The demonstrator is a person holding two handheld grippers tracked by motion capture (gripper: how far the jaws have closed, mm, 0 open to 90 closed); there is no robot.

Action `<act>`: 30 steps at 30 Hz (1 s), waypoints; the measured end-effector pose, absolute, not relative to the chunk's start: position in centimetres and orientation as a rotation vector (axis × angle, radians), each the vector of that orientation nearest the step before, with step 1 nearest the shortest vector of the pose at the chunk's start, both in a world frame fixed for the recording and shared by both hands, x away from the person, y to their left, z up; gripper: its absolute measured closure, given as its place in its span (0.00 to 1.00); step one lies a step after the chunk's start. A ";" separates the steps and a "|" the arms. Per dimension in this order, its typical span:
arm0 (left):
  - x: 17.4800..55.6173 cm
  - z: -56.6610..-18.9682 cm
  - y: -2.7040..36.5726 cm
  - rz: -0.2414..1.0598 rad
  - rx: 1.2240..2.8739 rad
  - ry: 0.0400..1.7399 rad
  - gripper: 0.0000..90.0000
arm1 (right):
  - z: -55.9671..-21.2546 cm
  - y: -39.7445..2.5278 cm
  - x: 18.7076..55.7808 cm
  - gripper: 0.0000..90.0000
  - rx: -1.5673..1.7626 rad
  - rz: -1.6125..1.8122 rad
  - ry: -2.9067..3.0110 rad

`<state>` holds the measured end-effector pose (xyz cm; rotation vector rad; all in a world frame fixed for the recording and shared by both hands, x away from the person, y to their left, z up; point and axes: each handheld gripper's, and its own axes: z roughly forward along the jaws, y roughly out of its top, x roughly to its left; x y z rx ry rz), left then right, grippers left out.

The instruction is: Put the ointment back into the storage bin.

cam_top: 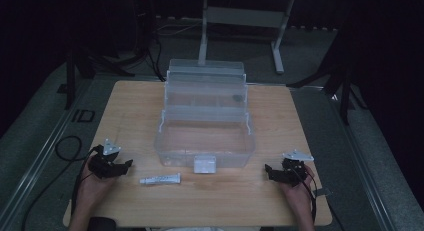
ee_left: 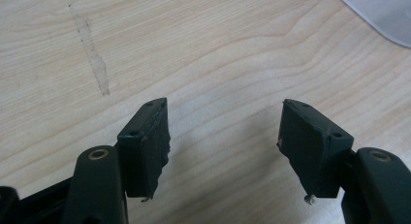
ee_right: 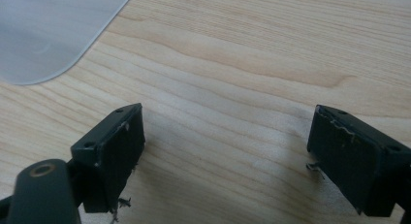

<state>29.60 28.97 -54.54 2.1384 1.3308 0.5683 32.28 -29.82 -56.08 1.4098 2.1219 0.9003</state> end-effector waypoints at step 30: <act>30.5 -51.0 28.0 0.475 2.220 1.215 0.40 | -56.1 -29.8 32.2 0.14 1.412 0.899 2.117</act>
